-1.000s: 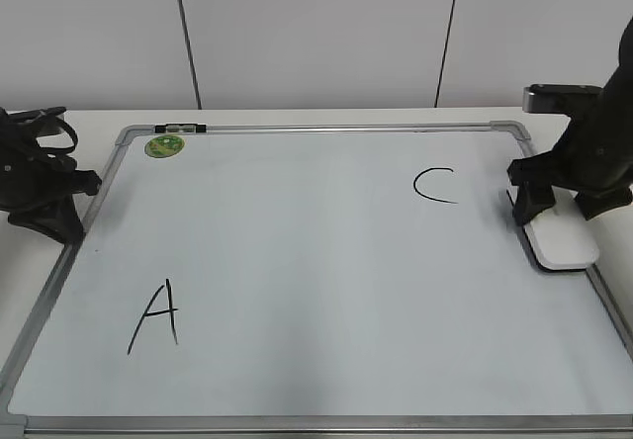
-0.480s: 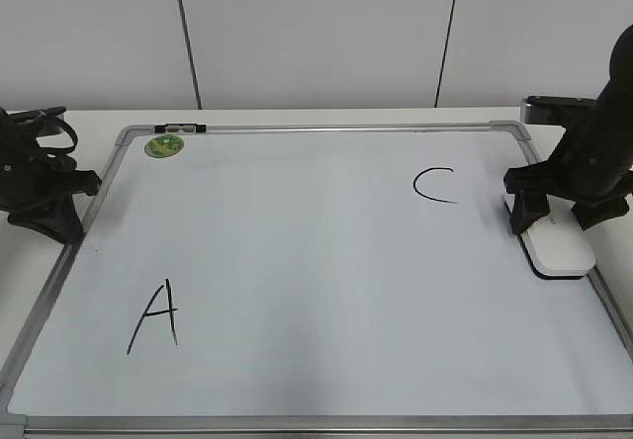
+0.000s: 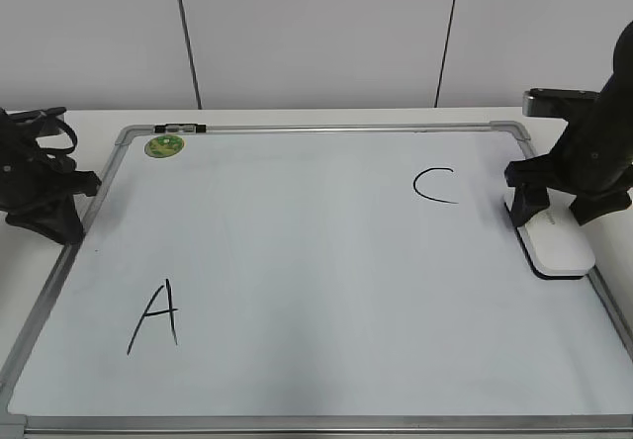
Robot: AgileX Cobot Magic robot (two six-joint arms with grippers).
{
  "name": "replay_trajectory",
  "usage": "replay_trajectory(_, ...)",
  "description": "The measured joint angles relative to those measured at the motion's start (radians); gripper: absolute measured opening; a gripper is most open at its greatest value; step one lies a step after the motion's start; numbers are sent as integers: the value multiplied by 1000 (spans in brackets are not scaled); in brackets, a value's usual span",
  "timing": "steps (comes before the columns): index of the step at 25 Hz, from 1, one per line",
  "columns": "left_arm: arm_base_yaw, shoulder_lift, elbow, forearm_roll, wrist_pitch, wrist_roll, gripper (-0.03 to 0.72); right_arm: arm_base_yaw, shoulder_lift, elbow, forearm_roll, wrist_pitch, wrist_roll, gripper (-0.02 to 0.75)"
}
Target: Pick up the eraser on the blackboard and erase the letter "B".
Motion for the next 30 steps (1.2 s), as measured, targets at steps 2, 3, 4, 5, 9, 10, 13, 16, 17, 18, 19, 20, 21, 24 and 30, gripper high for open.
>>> replay_trajectory(2, 0, 0, 0, 7, 2, 0, 104, 0, -16, 0, -8, 2, 3, 587)
replay_trajectory(3, 1, 0, 0, 10, 0, 0, 137, 0, -25, 0, -12, 2, 5, 587)
replay_trajectory(4, 2, 0, 0, 15, 0, 0, 177, 0, -35, 0, -19, 2, 5, 587)
replay_trajectory(5, 3, 0, 0, 21, 0, 0, 214, 0, -46, 0, -26, 4, 7, 587)
replay_trajectory(9, 7, 0, -6, 32, 9, 2, 373, 0, -87, 0, -38, 18, 11, 587)
replay_trajectory(10, 8, 0, -14, 36, 15, 2, 397, 0, -99, 0, -41, 22, 11, 587)
replay_trajectory(13, 9, -2, -62, 38, 48, 4, 428, 0, -138, 0, -41, 32, 11, 587)
replay_trajectory(16, 9, -15, -117, 40, 106, 4, 435, 0, -194, 0, -41, 45, 11, 587)
replay_trajectory(17, 9, -25, -134, 40, 127, 4, 435, 0, -216, 0, -41, 50, 11, 587)
replay_trajectory(18, 9, -44, -151, 40, 152, 4, 435, 0, -235, 0, -41, 60, 11, 587)
replay_trajectory(19, 9, -64, -169, 41, 176, 4, 436, 0, -259, 0, -41, 71, 11, 587)
replay_trajectory(20, 9, -79, -182, 42, 198, 4, 436, 0, -283, 0, -41, 79, 11, 587)
replay_trajectory(21, 9, -101, -198, 42, 225, 4, 436, 0, -304, 0, -41, 90, 11, 587)
replay_trajectory(24, 9, -157, -233, 42, 305, 4, 436, 0, -378, 0, -41, 130, 11, 588)
replay_trajectory(30, 9, -296, -250, 46, 410, 4, 438, 0, -526, 0, -11, 212, 4, 586)
